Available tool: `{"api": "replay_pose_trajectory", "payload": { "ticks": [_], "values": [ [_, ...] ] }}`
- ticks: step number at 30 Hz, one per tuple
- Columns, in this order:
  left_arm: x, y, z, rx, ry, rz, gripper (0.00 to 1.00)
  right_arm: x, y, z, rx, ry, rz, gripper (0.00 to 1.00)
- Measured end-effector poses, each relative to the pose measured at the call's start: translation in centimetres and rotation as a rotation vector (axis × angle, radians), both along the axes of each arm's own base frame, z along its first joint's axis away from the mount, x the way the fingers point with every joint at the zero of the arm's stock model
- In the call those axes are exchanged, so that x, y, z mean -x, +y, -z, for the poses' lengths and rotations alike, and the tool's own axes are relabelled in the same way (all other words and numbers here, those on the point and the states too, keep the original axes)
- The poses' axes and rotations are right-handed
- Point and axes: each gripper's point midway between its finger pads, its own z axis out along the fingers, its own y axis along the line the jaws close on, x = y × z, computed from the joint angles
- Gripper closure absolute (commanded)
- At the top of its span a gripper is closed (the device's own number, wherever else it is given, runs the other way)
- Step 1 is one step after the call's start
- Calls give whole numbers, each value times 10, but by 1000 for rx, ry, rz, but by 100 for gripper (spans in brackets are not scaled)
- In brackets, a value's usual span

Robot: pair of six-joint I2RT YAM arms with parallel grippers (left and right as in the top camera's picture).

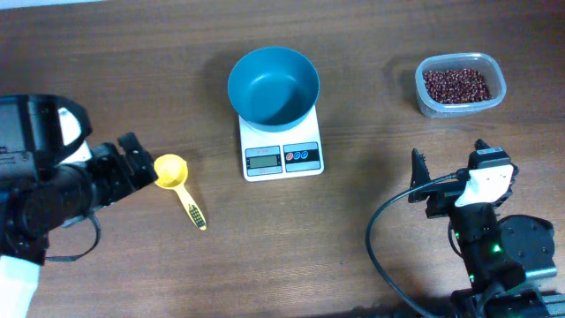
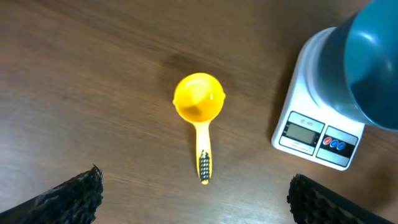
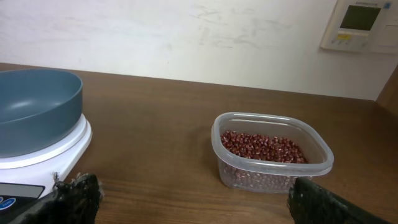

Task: Scoop item into bowl and weigh 50g on scale
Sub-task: 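Move the left gripper toward the yellow scoop on the table, then lower the left gripper and grasp the yellow scoop's cup rim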

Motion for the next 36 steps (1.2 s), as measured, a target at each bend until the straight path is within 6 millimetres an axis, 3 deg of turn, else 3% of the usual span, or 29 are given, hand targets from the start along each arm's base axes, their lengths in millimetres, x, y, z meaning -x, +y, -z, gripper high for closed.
{"api": "replay_pose_trajectory", "payload": {
  "ticks": [4,23,27,36],
  "values": [
    [8,17,4,-3,38,-71,1,0,0,0,0,0,0,1],
    [9,17,5,22,44,-118,1,0,0,0,0,0,0,1],
    [-5,19,4,34,2,-140,1,0,0,0,0,0,0,1],
    [-31,20,84,66,256,-188,1,0,0,0,0,0,0,1]
  ]
}}
